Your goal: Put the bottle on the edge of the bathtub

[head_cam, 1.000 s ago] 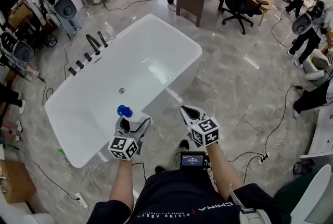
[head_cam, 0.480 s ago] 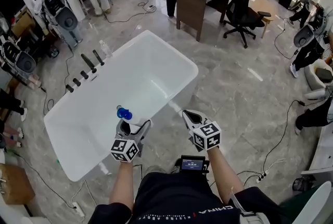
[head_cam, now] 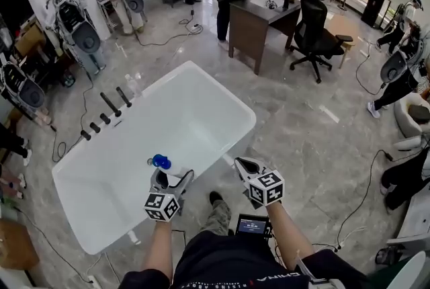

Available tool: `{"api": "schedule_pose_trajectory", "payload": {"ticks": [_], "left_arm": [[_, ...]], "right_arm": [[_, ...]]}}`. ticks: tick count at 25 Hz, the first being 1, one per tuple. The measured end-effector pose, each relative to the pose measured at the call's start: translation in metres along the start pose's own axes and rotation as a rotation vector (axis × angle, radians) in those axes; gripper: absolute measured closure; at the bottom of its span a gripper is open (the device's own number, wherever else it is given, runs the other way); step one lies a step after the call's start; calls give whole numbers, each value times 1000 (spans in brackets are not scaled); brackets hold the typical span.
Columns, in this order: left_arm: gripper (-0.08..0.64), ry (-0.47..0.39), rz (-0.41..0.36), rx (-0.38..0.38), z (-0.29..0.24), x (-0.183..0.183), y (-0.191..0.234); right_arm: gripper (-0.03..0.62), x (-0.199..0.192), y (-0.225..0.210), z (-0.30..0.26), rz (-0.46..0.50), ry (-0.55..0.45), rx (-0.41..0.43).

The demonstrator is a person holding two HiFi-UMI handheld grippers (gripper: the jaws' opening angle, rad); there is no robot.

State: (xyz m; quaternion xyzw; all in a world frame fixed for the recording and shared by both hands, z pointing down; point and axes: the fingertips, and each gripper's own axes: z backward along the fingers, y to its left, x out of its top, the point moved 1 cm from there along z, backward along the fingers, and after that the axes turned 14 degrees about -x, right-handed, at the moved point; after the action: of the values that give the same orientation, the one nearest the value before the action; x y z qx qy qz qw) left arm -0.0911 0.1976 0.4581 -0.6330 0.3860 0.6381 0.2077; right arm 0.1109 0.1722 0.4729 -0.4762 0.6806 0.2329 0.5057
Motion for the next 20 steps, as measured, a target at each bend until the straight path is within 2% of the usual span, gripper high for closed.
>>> {"api": "schedule_pose_trajectory", "payload": {"ticks": [8, 13, 20], "left_arm": [[113, -34, 28, 8, -90, 15, 71], [112, -33, 50, 19, -140, 29, 116], [114, -29, 54, 42, -188, 41, 146]], "right_arm": [[577, 55, -61, -90, 37, 19, -10], [577, 94, -91, -148, 1, 21, -1], [577, 113, -123, -204, -50, 52, 34]]}}
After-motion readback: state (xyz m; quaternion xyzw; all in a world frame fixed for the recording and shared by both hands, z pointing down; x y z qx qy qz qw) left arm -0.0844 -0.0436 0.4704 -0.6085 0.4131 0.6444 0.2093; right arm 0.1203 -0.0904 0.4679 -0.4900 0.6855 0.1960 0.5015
